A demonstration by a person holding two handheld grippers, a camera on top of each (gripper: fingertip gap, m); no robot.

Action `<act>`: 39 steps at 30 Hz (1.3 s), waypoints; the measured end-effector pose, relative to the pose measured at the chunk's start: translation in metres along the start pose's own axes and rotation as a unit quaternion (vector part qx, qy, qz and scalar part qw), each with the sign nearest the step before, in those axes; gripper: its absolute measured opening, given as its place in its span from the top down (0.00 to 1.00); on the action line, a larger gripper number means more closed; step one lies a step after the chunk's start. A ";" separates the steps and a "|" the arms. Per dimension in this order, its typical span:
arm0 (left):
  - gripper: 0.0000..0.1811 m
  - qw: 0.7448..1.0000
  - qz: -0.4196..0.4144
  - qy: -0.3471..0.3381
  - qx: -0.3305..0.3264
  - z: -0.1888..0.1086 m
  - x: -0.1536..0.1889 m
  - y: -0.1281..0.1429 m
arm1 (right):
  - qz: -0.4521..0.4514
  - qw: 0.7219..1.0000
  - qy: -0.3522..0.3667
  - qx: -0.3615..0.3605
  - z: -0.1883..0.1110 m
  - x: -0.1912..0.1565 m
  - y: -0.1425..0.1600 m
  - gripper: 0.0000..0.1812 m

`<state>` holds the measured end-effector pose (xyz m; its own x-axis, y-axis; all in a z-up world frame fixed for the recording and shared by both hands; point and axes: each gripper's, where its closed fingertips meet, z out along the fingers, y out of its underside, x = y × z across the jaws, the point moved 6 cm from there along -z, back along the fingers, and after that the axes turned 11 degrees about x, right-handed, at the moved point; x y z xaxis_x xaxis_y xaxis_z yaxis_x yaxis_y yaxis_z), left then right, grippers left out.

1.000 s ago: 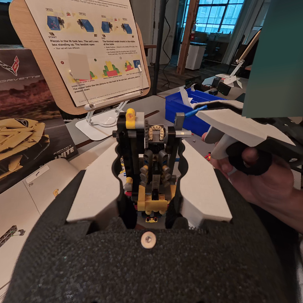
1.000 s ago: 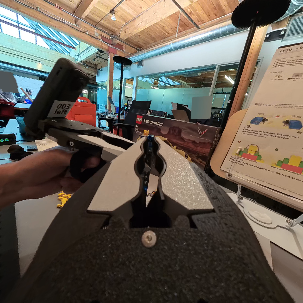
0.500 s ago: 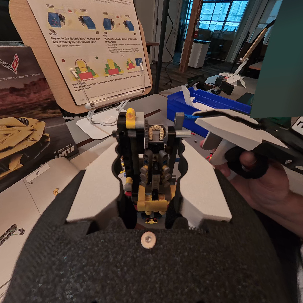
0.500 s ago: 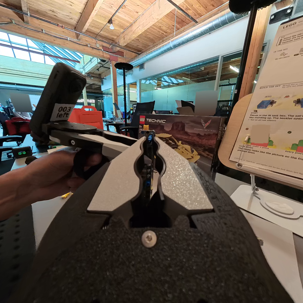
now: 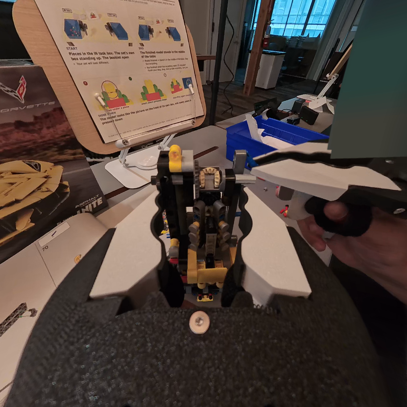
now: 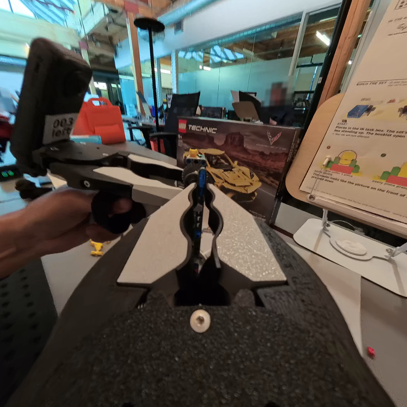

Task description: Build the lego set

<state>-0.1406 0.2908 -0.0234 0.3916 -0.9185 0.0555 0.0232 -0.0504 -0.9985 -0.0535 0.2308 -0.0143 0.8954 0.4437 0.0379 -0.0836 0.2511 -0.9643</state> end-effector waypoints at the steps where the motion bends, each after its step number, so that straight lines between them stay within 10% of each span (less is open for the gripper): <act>1: 0.62 1.000 0.000 0.003 0.000 0.000 0.001 0.000 | 0.023 1.000 -0.002 0.008 -0.002 0.001 -0.001 0.98; 17: 0.62 0.997 0.051 -0.053 -0.031 0.002 -0.001 -0.002 | 0.033 0.985 -0.072 -0.151 -0.022 0.026 0.000 0.98; 20: 0.62 0.997 0.053 -0.040 -0.034 0.003 -0.001 -0.002 | 0.002 0.920 -0.148 -0.362 -0.064 0.053 0.032 0.98; 24: 0.62 0.997 0.063 -0.016 -0.050 0.015 -0.001 -0.002 | 0.004 0.743 -0.170 -0.648 -0.136 0.085 0.068 0.97; 30: 0.62 0.994 0.083 0.027 -0.065 0.033 -0.011 -0.003 | 0.084 0.513 -0.097 -0.849 -0.225 0.106 0.083 0.98; 39: 0.62 0.995 0.082 0.027 -0.046 0.024 -0.011 -0.002 | 0.042 0.425 -0.017 -0.904 -0.268 0.123 0.097 0.98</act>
<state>-0.1232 0.3103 -0.0224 0.3323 -0.9372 -0.1063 -0.1220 0.0691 -0.9901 0.1659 0.0798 -0.1736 0.9133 0.4051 -0.0420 0.3850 -0.8250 0.4138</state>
